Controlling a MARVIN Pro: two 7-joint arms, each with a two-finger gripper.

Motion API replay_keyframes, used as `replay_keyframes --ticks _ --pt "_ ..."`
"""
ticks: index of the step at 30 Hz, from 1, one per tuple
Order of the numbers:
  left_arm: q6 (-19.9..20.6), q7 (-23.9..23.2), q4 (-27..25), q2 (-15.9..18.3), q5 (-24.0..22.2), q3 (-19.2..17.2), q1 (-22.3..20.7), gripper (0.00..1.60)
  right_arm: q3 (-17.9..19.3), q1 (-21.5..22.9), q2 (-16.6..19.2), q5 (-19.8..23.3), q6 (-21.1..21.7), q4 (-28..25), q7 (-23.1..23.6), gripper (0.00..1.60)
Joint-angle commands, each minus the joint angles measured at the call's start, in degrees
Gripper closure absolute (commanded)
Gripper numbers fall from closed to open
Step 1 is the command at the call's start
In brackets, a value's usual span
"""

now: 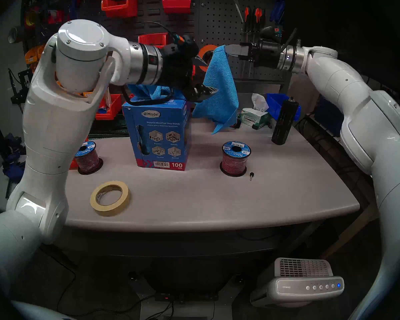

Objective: Take out a shop towel

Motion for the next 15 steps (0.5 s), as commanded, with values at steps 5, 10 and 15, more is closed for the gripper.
replay_keyframes --ticks 5,10,15 --pt "4.91 6.42 -0.33 -5.86 1.86 -1.03 -1.02 0.0 1.64 2.4 0.69 1.35 -0.49 -1.18 -0.05 0.0" --pt "7.09 8.77 0.18 -7.25 2.78 -1.36 -0.36 0.0 1.8 2.15 0.77 1.5 -0.72 -1.55 -0.05 0.0" --pt "7.26 10.6 0.8 -9.08 3.56 -0.93 0.25 0.0 1.9 2.0 0.89 1.61 -0.94 -1.87 -0.05 0.0"
